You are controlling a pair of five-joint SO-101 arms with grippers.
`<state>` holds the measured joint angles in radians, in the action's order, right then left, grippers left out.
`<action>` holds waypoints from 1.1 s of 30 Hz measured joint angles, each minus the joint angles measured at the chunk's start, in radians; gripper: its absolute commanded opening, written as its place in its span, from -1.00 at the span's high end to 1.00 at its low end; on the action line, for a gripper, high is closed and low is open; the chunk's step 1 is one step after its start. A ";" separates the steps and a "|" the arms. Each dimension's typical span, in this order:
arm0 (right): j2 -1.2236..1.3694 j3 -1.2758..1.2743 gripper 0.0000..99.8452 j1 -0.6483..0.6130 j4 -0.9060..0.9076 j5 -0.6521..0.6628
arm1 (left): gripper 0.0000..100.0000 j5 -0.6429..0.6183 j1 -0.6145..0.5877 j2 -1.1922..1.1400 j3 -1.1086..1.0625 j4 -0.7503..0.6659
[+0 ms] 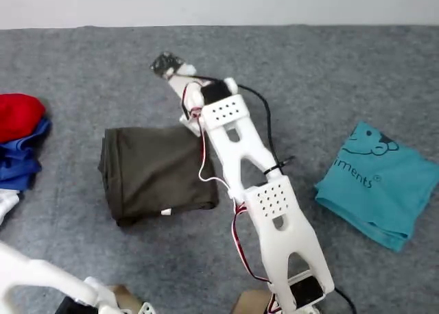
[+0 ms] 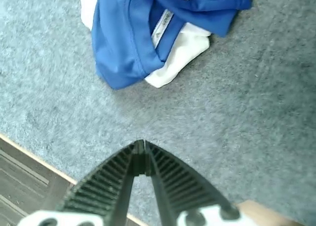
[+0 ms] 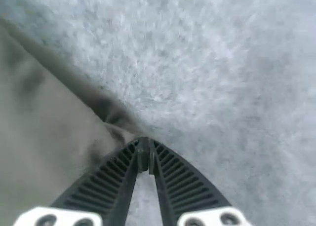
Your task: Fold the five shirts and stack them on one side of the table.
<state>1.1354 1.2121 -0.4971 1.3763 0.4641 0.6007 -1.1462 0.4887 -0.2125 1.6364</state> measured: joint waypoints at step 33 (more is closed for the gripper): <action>0.083 0.382 0.98 -0.278 0.080 0.029 | 0.99 0.000 0.018 0.000 0.000 0.025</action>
<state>1.2183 1.5942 -0.7748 1.4561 0.4933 0.6007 -1.1278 0.4887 -0.2125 1.6609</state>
